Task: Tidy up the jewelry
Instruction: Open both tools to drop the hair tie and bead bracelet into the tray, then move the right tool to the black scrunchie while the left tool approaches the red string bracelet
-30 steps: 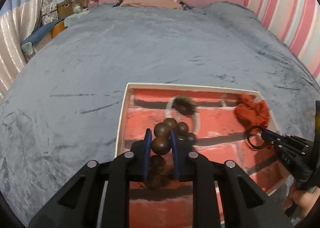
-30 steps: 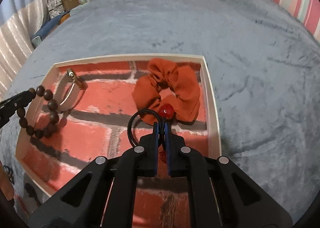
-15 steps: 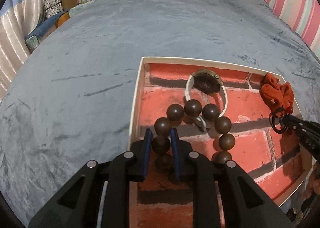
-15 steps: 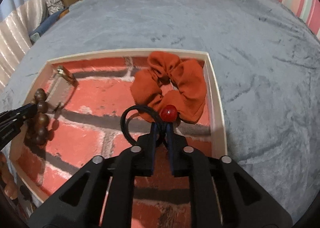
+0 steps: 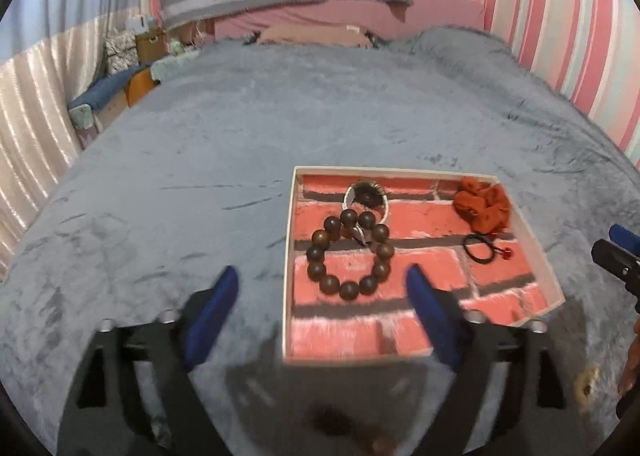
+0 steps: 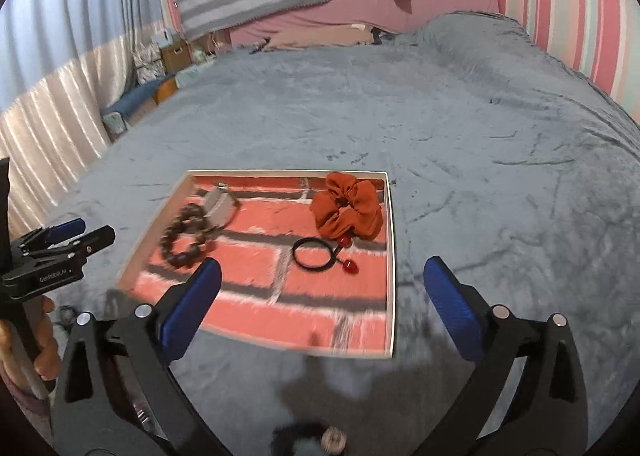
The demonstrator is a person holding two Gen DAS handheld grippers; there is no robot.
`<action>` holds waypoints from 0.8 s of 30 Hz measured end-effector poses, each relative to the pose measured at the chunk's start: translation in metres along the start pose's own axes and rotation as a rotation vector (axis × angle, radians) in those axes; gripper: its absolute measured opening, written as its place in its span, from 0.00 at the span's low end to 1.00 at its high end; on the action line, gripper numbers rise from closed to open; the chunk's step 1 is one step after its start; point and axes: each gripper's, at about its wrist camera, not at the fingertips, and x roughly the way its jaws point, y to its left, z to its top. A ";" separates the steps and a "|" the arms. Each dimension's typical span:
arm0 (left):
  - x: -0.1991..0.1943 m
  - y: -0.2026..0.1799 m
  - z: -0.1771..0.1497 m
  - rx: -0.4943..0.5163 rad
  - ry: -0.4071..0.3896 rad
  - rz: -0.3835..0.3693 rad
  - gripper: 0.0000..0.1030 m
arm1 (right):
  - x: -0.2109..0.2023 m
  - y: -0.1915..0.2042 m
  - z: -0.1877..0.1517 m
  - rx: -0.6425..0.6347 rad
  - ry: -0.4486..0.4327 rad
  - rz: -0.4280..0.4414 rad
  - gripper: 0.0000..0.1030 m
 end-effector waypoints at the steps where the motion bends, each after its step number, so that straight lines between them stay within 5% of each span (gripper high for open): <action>1: -0.011 0.000 -0.003 0.001 -0.015 -0.001 0.86 | -0.012 0.002 -0.004 0.003 -0.005 0.003 0.96; 12: -0.121 0.006 -0.056 -0.008 -0.073 0.010 0.91 | -0.098 0.015 -0.063 0.003 -0.036 -0.040 0.96; 24: -0.155 0.031 -0.120 -0.034 -0.098 0.050 0.92 | -0.122 0.007 -0.130 0.009 -0.086 -0.119 0.96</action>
